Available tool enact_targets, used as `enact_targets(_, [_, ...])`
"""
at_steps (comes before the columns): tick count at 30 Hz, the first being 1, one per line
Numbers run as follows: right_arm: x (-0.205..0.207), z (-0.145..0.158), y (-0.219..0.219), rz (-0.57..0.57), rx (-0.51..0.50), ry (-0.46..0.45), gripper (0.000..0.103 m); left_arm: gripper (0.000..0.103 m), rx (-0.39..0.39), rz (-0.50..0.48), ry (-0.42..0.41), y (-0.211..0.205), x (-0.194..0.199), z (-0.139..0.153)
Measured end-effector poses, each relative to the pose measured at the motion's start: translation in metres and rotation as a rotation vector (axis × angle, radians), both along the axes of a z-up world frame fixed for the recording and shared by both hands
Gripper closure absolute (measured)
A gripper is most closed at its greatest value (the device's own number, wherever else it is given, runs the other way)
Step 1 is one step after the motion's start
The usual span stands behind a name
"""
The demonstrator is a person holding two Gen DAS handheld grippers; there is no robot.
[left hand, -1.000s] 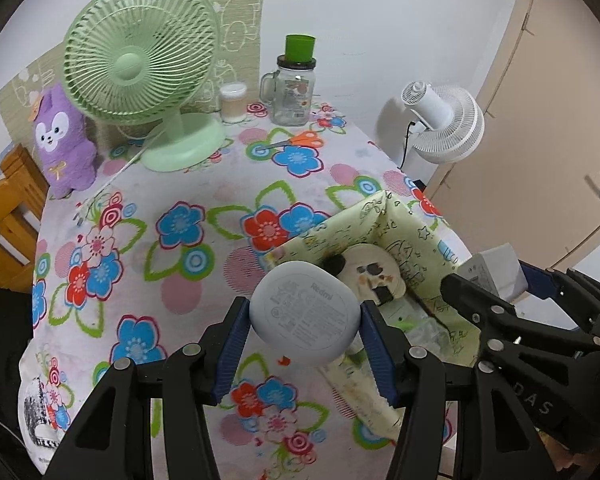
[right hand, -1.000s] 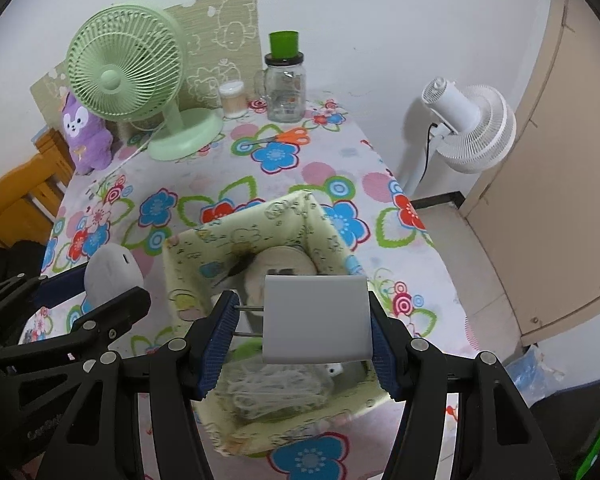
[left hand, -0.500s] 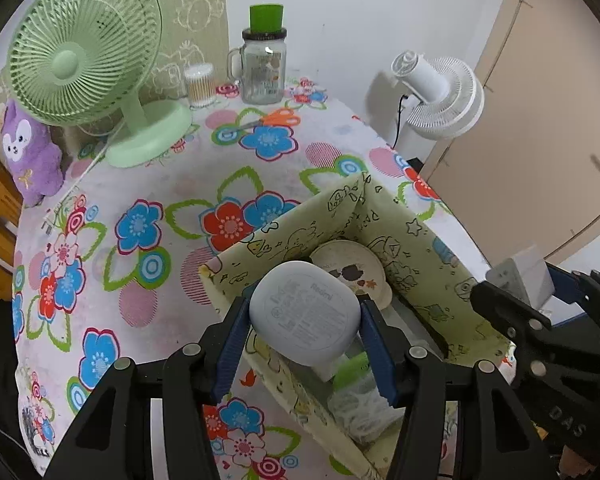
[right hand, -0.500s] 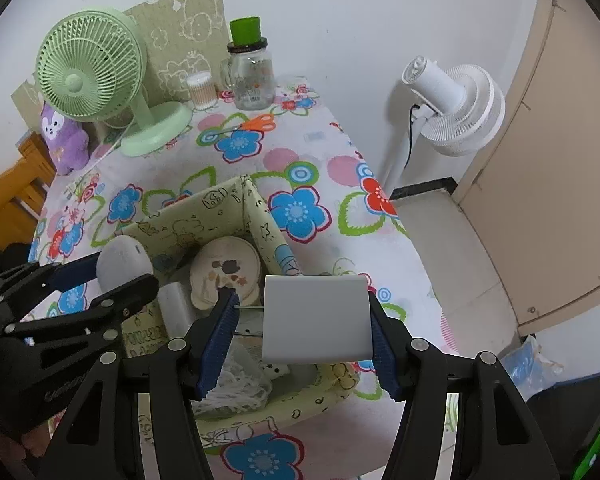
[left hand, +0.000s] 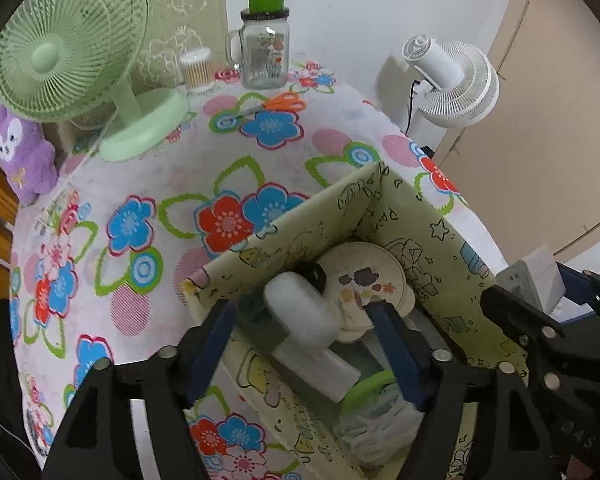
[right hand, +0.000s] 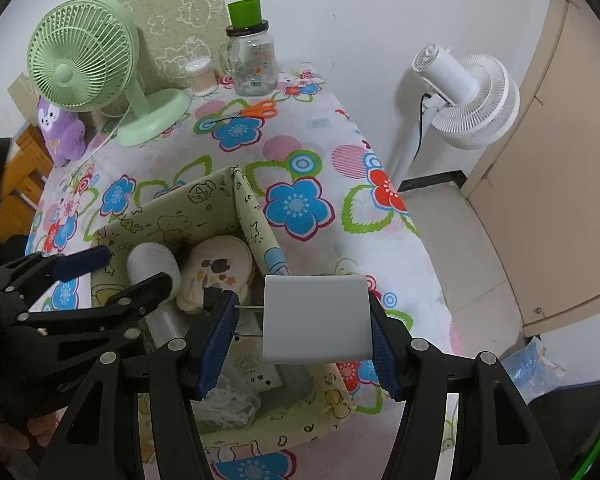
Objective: Organize rigid objects
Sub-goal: 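Lower the white earbud case into the box and open the left gripper, then lower the white charger into the box and open the right gripper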
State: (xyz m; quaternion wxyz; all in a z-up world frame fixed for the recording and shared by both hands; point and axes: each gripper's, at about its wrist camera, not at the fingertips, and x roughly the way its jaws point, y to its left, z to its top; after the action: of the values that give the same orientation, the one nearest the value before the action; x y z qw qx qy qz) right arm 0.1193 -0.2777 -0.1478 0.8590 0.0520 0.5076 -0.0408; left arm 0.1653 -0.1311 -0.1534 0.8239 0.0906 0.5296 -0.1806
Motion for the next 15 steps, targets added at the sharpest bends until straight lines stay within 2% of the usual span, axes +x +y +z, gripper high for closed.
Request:
enact_targets(5, [0.003, 0.000, 0.001, 0.011, 0.006, -0.003, 0.039, 0.015, 0.035, 0.010, -0.039, 0.009, -0.005, 0.014])
enact_targets(15, [0.009, 0.008, 0.021, 0.092, 0.016, -0.028, 0.039, 0.010, 0.054, 0.074, -0.047, 0.038, -0.023, 0.024])
